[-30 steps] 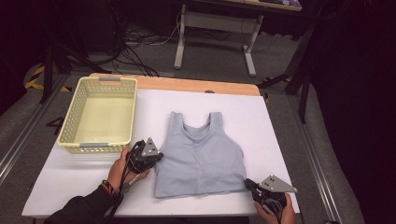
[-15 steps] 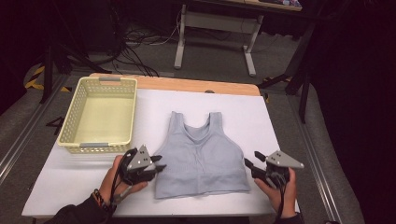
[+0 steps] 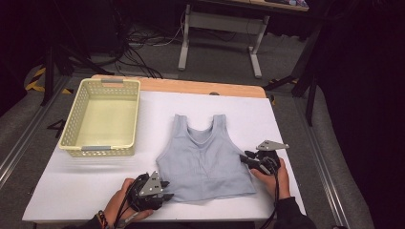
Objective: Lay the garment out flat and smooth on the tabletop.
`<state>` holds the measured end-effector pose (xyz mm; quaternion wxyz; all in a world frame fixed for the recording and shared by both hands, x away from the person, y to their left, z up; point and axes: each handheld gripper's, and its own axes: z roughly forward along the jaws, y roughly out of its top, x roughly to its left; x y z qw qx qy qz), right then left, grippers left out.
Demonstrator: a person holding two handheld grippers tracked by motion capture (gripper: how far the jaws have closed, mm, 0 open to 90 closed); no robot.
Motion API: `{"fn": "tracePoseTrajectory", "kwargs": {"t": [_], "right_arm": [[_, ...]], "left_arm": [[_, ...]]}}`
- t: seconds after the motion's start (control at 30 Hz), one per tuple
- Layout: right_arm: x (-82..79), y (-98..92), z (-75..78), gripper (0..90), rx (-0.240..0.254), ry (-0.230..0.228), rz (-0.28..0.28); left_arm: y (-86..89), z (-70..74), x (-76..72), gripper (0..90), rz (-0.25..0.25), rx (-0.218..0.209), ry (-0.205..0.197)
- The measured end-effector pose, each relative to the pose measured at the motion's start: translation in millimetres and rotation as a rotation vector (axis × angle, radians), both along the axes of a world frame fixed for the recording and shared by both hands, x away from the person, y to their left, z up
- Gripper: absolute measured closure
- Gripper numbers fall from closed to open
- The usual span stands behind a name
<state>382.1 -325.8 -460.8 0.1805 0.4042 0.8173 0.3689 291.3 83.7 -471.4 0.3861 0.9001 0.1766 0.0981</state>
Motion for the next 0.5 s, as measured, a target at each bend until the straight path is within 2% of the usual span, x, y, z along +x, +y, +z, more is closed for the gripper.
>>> {"fn": "tracePoseTrajectory", "kwargs": {"t": [0.07,0.1,0.17,0.2,0.23,0.27,0.37,0.4,0.47,0.5], "right_arm": [[-1.5,1.2,-0.7,77.0,-0.019,-0.018,0.029],[-2.7,2.0,0.6,78.9,-0.032,-0.025,0.036],[-5.6,4.0,3.6,80.3,-0.06,-0.043,0.034],[-7.5,4.5,5.7,80.7,-0.07,-0.055,0.028],[-9.6,4.6,8.1,81.0,-0.074,-0.067,0.02],[-11.6,4.5,10.3,81.1,-0.075,-0.078,0.012],[-16.7,5.1,14.2,81.4,-0.066,-0.105,-0.008],[-17.0,6.3,13.7,81.5,-0.064,-0.114,-0.023],[-15.6,8.9,11.4,81.5,-0.082,-0.126,-0.038],[-14.7,10.1,10.6,81.6,-0.094,-0.133,-0.048]], "left_arm": [[0.3,0.5,0.3,77.3,-0.007,0.008,-0.006],[0.5,1.0,0.5,79.6,-0.013,0.015,-0.015],[0.8,2.6,-1.4,81.7,-0.027,0.038,-0.041],[1.5,4.0,-1.5,82.6,-0.032,0.048,-0.066],[3.5,5.5,-0.9,83.1,-0.029,0.053,-0.072],[6.5,6.6,0.5,83.3,-0.022,0.053,-0.072],[17.8,9.5,11.1,83.6,0.014,0.035,-0.11],[19.9,9.4,14.0,83.7,0.019,0.015,-0.109],[21.5,8.6,20.4,83.6,0.039,0.001,-0.098],[19.5,7.8,22.2,83.6,0.036,0.021,-0.112]]}}
